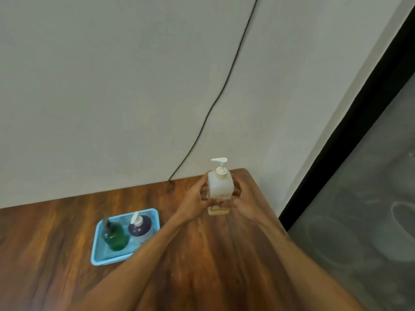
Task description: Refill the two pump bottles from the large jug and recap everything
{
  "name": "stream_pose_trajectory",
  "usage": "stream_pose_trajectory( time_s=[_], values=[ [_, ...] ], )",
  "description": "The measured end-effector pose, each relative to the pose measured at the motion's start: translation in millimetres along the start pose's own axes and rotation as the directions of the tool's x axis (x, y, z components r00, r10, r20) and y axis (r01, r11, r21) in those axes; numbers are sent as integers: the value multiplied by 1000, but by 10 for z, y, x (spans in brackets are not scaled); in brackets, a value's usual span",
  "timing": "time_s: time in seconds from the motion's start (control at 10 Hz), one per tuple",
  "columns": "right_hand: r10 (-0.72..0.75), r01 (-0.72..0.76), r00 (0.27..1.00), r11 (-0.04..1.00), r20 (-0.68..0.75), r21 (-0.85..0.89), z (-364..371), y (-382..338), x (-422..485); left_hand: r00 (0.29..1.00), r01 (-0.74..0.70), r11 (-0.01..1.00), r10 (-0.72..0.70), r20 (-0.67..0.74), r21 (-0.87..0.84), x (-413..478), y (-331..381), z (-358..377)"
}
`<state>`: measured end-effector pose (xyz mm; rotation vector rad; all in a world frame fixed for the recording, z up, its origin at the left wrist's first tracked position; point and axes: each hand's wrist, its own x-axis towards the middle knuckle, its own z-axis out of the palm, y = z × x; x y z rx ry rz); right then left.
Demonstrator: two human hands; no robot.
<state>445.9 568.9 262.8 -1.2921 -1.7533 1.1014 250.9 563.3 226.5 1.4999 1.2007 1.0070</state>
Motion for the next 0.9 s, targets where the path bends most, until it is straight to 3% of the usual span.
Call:
stream_pose_trajectory(
  time_s=[0.4, 0.7, 0.9],
  values=[
    [52, -63, 994, 991, -94, -118, -551, 1785, 1630, 996, 52, 993, -43, -81, 110, 1896, -942, 880],
    [54, -69, 993, 987, -109, -144, -517, 2599, 2129, 996, 79, 985, -72, -51, 152, 2462, -1434, 1102],
    [48, -60, 992, 993, -116, -105, -479, 2708, 2205, 996, 88, 995, -87, -23, 48, 2453, -1446, 1048]
  ],
)
